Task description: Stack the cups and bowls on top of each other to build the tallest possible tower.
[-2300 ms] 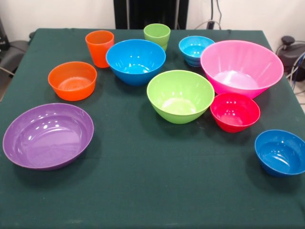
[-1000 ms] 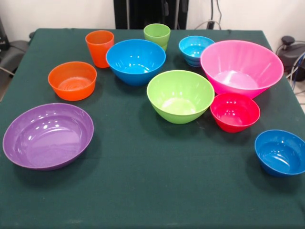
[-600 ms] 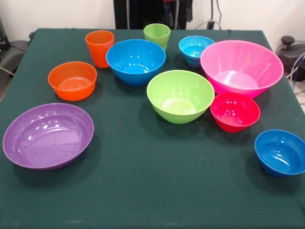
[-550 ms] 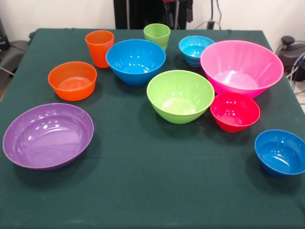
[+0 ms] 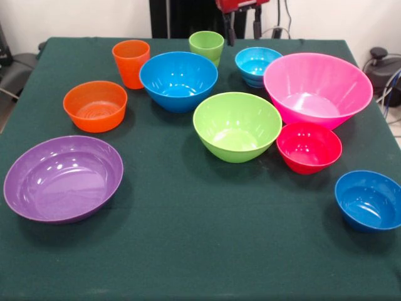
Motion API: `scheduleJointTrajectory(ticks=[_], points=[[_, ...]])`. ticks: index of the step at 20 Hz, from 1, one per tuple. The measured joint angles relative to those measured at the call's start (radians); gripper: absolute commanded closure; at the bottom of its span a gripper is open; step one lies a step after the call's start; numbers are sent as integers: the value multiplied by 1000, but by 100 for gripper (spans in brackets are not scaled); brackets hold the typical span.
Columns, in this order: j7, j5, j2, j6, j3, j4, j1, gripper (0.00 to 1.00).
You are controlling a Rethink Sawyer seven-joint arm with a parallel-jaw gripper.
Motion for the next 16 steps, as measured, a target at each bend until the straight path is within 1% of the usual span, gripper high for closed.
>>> scheduleJointTrajectory(ticks=[3,9,11,13,16], points=[[0,0,1,5,7,-2,-6,0],[0,5,-26,63,42,-2,-46,0],[0,10,-39,88,61,-1,-64,0],[0,23,-57,125,93,-1,-101,0],[0,28,-67,149,121,-1,-131,0]])
